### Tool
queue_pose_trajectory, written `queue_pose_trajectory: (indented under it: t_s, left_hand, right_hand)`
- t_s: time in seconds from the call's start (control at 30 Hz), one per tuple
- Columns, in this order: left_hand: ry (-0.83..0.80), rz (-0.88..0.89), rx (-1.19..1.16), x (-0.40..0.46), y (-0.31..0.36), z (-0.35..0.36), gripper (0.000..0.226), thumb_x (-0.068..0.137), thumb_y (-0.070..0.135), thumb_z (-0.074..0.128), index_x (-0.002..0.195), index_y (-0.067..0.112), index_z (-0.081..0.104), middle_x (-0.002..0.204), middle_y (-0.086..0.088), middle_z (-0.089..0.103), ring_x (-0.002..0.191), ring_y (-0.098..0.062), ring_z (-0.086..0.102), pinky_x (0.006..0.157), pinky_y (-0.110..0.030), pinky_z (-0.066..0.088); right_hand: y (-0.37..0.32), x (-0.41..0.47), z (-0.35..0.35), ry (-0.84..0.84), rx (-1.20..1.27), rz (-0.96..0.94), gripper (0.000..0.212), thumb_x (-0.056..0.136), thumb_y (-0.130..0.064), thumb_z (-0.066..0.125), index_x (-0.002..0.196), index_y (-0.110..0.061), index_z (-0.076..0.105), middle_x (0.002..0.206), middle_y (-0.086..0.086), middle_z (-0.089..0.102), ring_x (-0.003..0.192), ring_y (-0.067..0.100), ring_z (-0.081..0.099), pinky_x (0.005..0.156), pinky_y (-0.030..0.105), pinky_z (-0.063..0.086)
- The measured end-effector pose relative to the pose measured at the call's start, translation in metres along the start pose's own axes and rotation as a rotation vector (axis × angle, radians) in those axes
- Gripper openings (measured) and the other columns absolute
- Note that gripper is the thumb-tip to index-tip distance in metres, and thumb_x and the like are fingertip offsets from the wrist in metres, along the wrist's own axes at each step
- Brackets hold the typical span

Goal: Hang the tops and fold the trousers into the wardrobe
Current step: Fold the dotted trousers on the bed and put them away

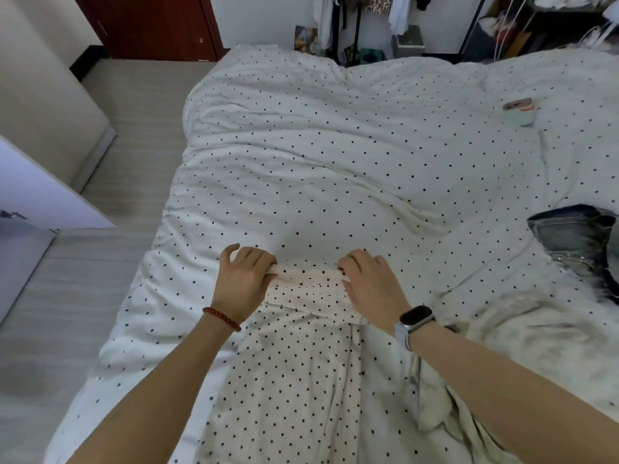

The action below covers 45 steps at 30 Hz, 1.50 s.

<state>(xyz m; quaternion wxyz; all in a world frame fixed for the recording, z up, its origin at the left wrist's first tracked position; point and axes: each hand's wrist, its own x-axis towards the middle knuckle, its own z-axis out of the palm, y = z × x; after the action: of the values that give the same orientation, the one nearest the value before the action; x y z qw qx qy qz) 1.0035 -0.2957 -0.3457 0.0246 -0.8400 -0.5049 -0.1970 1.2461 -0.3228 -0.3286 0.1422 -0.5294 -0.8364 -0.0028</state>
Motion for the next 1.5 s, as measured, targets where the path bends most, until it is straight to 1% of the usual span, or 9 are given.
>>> queue_pose_trajectory:
  t_s: [0.33, 0.43, 0.63, 0.77, 0.87, 0.97, 1.13, 1.4, 1.5]
  left_hand:
    - [-0.026, 0.174, -0.009, -0.117, 0.017, 0.006, 0.012, 0.077, 0.015, 0.047, 0.088, 0.021, 0.048, 0.083, 0.001, 0.065, 0.086, -0.014, 0.049, 0.091, -0.036, 0.035]
    - [-0.101, 0.17, -0.006, -0.14, 0.023, 0.012, 0.018, 0.072, 0.009, 0.049, 0.085, 0.022, 0.05, 0.081, 0.003, 0.064, 0.083, -0.015, 0.048, 0.088, -0.034, 0.035]
    - [-0.446, 0.106, -0.162, -0.16, 0.028, 0.013, 0.018, 0.071, 0.028, 0.05, 0.082, 0.022, 0.063, 0.087, 0.007, 0.062, 0.081, -0.014, 0.056, 0.071, -0.029, 0.05]
    - [-0.402, 0.019, -0.156, -0.121, 0.022, 0.005, 0.025, 0.073, 0.031, 0.044, 0.074, 0.02, 0.066, 0.077, 0.005, 0.064, 0.07, -0.019, 0.062, 0.067, -0.032, 0.049]
    - [-0.427, -0.083, -0.101, -0.077, 0.022, 0.014, 0.039, 0.084, 0.033, 0.045, 0.113, 0.015, 0.064, 0.116, -0.005, 0.061, 0.107, -0.027, 0.058, 0.086, -0.042, 0.046]
    - [-0.713, -0.232, -0.154, -0.042, 0.019, 0.032, 0.046, 0.093, 0.032, 0.047, 0.138, 0.023, 0.041, 0.141, 0.002, 0.041, 0.135, -0.018, 0.028, 0.107, -0.04, 0.024]
    - [-0.999, -0.192, 0.052, -0.017, 0.009, 0.052, 0.07, 0.082, 0.046, 0.056, 0.144, 0.03, 0.027, 0.146, 0.006, 0.034, 0.138, -0.02, 0.019, 0.108, -0.043, 0.019]
    - [-0.899, -0.223, -0.094, 0.0, 0.011, 0.035, 0.019, 0.079, 0.034, 0.061, 0.093, 0.023, 0.056, 0.093, 0.002, 0.056, 0.08, -0.015, 0.053, 0.079, -0.027, 0.031]
    - [-0.739, -0.242, -0.072, 0.018, 0.003, 0.014, 0.026, 0.084, 0.036, 0.061, 0.1, 0.016, 0.058, 0.091, 0.003, 0.05, 0.086, -0.019, 0.057, 0.081, -0.029, 0.039]
  right_hand:
    - [-0.042, -0.09, 0.026, -0.021, 0.026, -0.308, 0.039, 0.061, -0.018, 0.075, 0.09, -0.018, 0.049, 0.079, -0.001, 0.06, 0.066, 0.017, 0.058, 0.068, 0.03, 0.036]
    - [-0.049, -0.11, 0.039, -0.087, 0.018, -0.327, 0.008, 0.075, -0.018, 0.056, 0.083, -0.018, 0.059, 0.077, -0.002, 0.059, 0.064, 0.017, 0.057, 0.07, 0.029, 0.036]
    - [-0.051, -0.139, 0.052, -0.361, -0.015, -0.269, 0.027, 0.077, -0.047, 0.048, 0.077, -0.025, 0.064, 0.078, -0.01, 0.06, 0.068, 0.012, 0.055, 0.069, 0.027, 0.03]
    - [-0.042, -0.113, 0.042, -0.203, 0.127, -0.138, 0.028, 0.086, -0.034, 0.04, 0.075, -0.019, 0.062, 0.073, -0.006, 0.06, 0.067, 0.016, 0.057, 0.064, 0.029, 0.045]
    - [-0.032, -0.07, 0.034, -0.136, 0.089, 0.121, 0.031, 0.085, -0.027, 0.038, 0.095, -0.013, 0.063, 0.095, 0.004, 0.062, 0.086, 0.026, 0.061, 0.069, 0.037, 0.049]
    - [-0.017, -0.04, 0.042, -0.511, 0.28, 0.416, 0.042, 0.091, -0.03, 0.044, 0.13, -0.017, 0.046, 0.122, 0.002, 0.051, 0.119, 0.026, 0.044, 0.096, 0.041, 0.037]
    - [-0.008, -0.027, 0.061, -0.753, 0.318, 0.49, 0.045, 0.078, -0.04, 0.056, 0.118, -0.021, 0.05, 0.113, -0.001, 0.053, 0.113, 0.022, 0.047, 0.093, 0.039, 0.04]
    - [-0.007, -0.013, 0.044, -0.803, 0.338, 0.403, 0.033, 0.085, -0.026, 0.055, 0.113, -0.009, 0.047, 0.113, 0.005, 0.05, 0.1, 0.024, 0.054, 0.076, 0.031, 0.041]
    - [-0.005, 0.008, 0.021, -0.64, 0.265, 0.331, 0.037, 0.09, -0.028, 0.052, 0.122, -0.01, 0.044, 0.118, 0.006, 0.047, 0.099, 0.026, 0.053, 0.077, 0.032, 0.039]
